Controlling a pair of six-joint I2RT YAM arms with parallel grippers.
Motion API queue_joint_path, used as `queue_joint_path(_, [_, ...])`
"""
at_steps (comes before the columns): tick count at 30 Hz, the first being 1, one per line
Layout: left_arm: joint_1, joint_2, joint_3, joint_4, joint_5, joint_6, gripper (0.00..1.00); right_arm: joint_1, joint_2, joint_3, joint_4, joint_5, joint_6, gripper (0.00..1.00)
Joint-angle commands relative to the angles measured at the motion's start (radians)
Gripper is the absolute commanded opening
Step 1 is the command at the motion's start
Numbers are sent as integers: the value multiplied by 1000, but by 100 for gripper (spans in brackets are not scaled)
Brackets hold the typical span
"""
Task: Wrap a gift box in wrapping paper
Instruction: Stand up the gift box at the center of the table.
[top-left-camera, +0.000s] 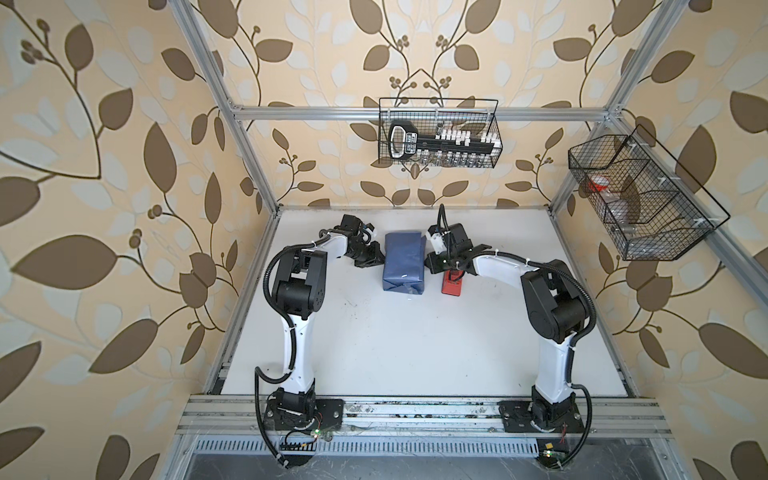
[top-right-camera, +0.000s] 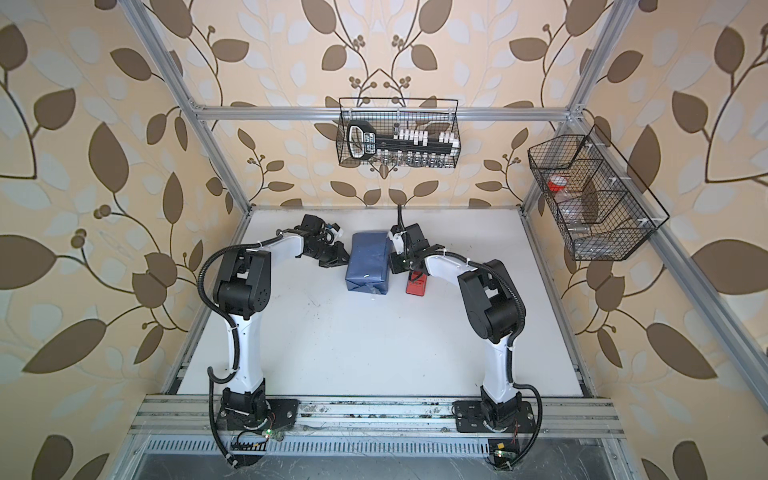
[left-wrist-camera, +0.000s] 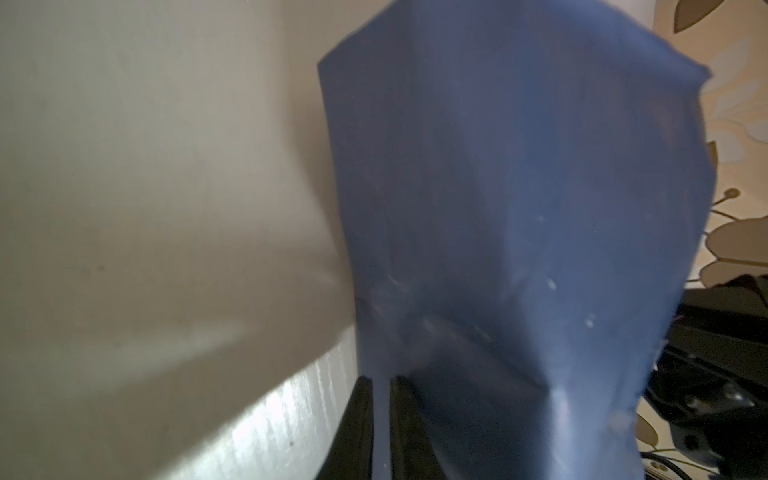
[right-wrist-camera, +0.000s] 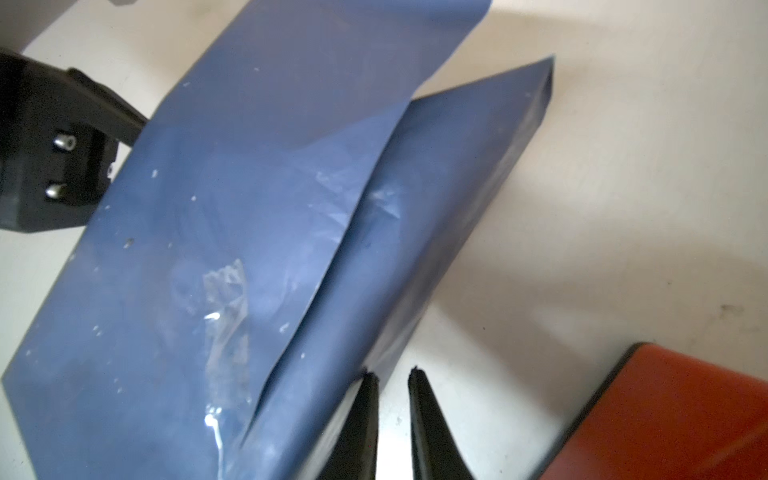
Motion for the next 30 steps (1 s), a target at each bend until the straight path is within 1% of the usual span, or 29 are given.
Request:
queue_joint_path(1, [-14,-88,2,126,180,-34,13,9,-69,-8,152,-117,5,18])
queue_joint_path(4, [-17,-146,-32,180,206,-42,15,12,-137,-42,211,-154,5,20])
queue_joint_path(8, [-27,-240,-90,203,201,33,16,25,-222,-114,285,-171,-20,22])
queue_joint_path(12, [-33,-310,-152,209,182,41,17,36,-252,-161,274,-169,-38,24])
queue_joint_path(18, [-41,-438,-305,280,154,90,19,58,-290,-261,288,-131,-96,25])
queue_joint_path(20, [-40,-475,-361,296,134,127,21,68,-307,-304,298,-119,-128,25])
queue_joint_path(22, [-40,-496,-418,318,125,167,22,78,-321,-361,332,-102,-156,25])
queue_joint_path(25, [-39,-512,-471,361,117,191,23,85,-333,-421,378,-96,-164,26])
queue_joint_path(30, [-47,-536,-561,381,108,170,24,118,-366,-500,374,-56,-229,27])
